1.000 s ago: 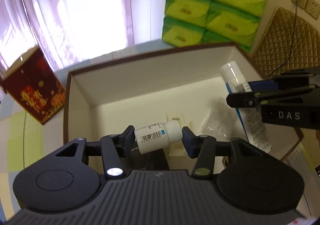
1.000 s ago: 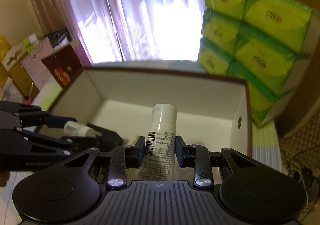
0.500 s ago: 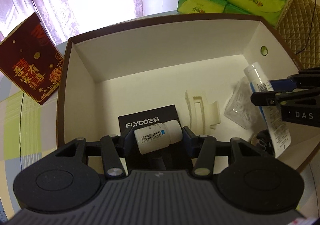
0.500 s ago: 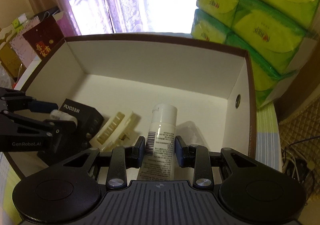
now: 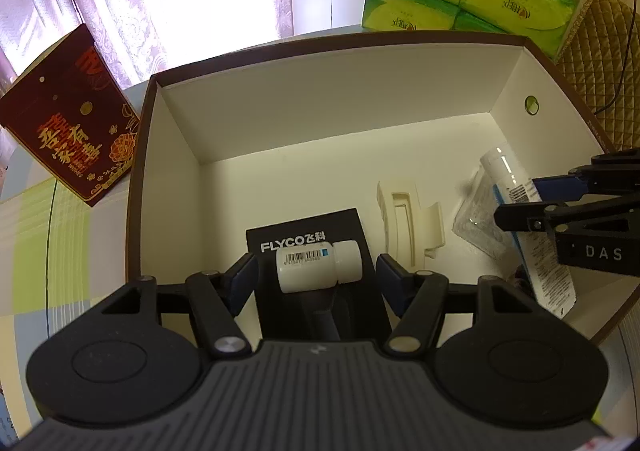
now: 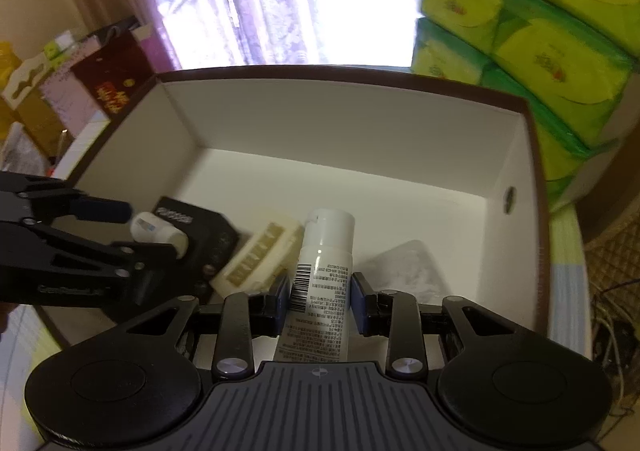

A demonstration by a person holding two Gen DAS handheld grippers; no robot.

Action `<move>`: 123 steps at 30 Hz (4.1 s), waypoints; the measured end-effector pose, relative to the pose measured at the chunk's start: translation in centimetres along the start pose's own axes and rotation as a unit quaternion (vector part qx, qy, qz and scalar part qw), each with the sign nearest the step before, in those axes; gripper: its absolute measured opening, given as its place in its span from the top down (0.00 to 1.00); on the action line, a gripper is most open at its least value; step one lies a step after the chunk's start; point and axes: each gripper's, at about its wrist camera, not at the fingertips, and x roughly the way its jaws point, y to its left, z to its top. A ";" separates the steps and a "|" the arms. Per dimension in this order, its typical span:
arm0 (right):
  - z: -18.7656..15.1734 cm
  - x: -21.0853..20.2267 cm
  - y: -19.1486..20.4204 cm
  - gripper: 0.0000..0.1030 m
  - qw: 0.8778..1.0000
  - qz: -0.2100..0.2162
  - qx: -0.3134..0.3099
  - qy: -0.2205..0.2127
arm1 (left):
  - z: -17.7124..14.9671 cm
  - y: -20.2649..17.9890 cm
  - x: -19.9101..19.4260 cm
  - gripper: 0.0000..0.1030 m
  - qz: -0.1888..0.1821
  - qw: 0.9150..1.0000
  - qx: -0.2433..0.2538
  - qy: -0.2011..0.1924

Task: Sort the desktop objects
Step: 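Lower into the box and open both tools to release tube and pill bottle, then withdraw both tools from the box toward the remaining table items, then grasp the red snack packet with the left tool while the right tool grasps the cotton-swab bag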

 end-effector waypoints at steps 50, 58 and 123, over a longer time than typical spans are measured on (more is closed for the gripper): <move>-4.3 -9.6 2.1 0.02 0.998 -0.047 0.014 -0.046 | -2.7 -0.6 -8.5 0.12 0.029 0.999 -0.010 -0.032; -6.0 -12.3 3.6 0.02 0.996 -0.050 0.017 -0.074 | -4.3 -1.1 -11.6 0.10 0.039 0.998 -0.017 -0.053; -22.1 -6.3 6.4 0.03 0.994 -0.079 0.070 0.007 | -19.9 -3.2 -12.1 0.10 0.024 0.999 -0.041 0.002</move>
